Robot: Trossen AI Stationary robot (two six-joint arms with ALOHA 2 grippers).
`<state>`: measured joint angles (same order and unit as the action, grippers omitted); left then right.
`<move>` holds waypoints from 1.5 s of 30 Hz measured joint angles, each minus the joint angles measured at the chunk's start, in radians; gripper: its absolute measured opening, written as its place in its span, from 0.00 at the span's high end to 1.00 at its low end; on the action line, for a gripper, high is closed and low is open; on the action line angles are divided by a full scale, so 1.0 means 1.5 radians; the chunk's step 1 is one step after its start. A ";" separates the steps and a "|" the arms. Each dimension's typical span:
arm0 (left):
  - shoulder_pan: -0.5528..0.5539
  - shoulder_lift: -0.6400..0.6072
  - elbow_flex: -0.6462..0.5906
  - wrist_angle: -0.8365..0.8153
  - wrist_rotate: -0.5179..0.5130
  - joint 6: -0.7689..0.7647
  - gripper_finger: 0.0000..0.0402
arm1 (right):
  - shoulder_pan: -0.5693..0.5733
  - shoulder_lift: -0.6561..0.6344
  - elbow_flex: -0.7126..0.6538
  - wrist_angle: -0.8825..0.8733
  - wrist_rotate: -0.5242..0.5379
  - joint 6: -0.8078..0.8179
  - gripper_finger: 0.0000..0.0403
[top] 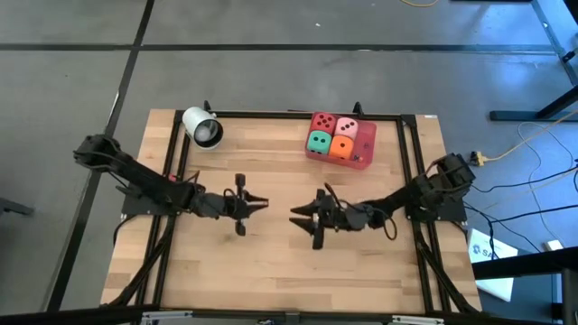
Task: Pick & Place Dice
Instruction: Put the small red dice into the red bin
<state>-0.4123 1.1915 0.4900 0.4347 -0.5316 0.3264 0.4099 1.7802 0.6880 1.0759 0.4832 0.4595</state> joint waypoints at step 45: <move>0.086 0.143 0.229 -0.193 0.018 0.124 0.91 | -0.215 0.000 0.010 -0.045 -0.287 0.125 0.60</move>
<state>-0.2836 1.4063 0.8339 0.1447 -0.5042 0.5129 0.0879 1.7802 0.7030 1.0082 0.0522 0.6474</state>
